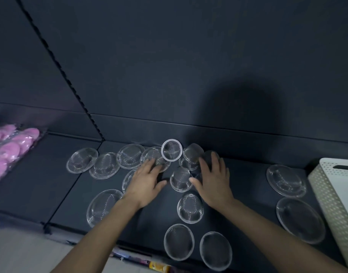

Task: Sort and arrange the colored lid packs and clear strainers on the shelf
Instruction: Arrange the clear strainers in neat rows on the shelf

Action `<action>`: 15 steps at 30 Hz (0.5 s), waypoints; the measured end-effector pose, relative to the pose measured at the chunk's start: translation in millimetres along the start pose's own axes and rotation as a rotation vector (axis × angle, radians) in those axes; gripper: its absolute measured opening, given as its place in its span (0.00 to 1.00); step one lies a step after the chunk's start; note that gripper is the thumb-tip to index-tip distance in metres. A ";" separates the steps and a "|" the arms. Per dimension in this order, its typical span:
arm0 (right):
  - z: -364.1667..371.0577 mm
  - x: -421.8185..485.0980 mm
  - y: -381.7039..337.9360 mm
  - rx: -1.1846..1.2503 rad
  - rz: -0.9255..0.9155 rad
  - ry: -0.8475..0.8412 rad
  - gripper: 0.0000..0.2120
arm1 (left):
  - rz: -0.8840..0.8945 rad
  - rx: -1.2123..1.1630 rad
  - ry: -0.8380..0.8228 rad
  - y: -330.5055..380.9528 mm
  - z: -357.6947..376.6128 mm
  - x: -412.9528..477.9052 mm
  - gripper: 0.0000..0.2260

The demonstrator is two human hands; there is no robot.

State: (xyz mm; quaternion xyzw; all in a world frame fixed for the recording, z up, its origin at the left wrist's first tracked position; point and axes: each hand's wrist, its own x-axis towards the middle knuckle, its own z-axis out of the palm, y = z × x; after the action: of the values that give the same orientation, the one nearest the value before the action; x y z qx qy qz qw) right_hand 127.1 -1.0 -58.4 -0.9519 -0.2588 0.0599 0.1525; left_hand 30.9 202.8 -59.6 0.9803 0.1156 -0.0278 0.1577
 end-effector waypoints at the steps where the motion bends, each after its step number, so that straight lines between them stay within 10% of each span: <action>1: -1.9 0.5 -2.1 -0.004 -0.049 0.037 0.32 | -0.007 -0.018 0.034 -3.7 -2.2 -3.5 0.27; 8: -6.6 9.7 -44.7 0.060 -0.456 0.046 0.18 | -0.145 -0.080 0.117 -47.4 -22.8 -36.6 0.27; 15: 8.2 13.7 -107.0 0.022 -0.571 -0.198 0.24 | -0.322 -0.106 -0.187 -82.5 -39.4 -71.1 0.48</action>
State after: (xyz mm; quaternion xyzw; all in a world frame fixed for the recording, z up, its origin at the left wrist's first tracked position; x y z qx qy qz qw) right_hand 86.5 95.8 -32.2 -0.8286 -0.5287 0.1097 0.1476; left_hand -56.8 275.9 -40.8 0.9326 0.2572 -0.1374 0.2128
